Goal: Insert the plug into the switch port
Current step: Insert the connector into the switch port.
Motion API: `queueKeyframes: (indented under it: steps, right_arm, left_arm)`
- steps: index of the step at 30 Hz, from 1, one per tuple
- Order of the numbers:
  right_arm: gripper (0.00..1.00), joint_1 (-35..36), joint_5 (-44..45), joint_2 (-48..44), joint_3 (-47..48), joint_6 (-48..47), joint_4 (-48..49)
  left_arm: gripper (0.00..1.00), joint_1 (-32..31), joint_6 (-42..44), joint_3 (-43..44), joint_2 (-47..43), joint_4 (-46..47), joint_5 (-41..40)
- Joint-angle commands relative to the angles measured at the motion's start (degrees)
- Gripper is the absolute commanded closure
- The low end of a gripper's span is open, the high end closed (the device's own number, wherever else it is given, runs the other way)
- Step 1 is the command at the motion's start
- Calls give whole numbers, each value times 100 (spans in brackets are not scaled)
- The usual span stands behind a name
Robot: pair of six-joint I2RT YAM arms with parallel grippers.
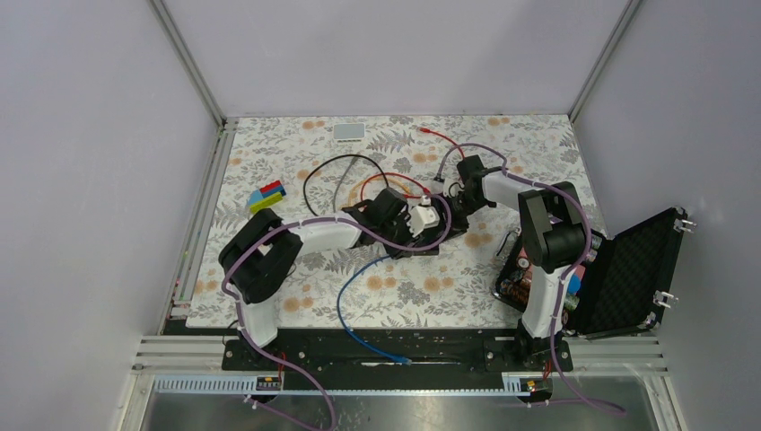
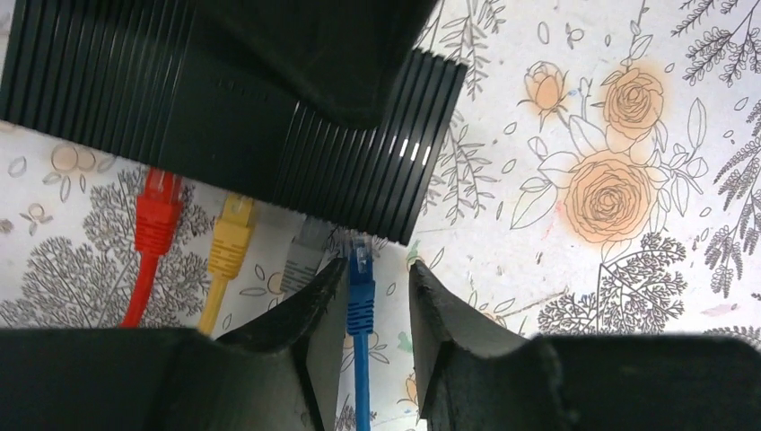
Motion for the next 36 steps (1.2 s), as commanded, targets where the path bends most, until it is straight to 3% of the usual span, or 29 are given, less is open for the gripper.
queueKeyframes:
  steps: [1, 12, 20, 29, 33, 36]
  right_arm:
    - [48, 71, -75, 74, 21, -40, -154]
    - [48, 72, -85, 82, 27, -24, -159]
    - [48, 71, -83, 69, 10, -24, -160]
    - [48, 67, -87, 59, 3, -16, -157]
    - [48, 64, -57, 8, -25, -24, -157]
    - [48, 62, -36, 49, 23, -22, -171]
  left_arm:
    - [69, -163, 479, -40, -189, 509, -413]
    - [64, -196, 856, -348, -777, 173, -923]
    - [66, -191, 915, -95, -468, -526, -888]
    - [68, -196, 696, -254, -193, -73, -927]
    - [78, -196, 690, -238, -57, -36, -895]
    - [99, -194, 705, -293, -99, 9, -909]
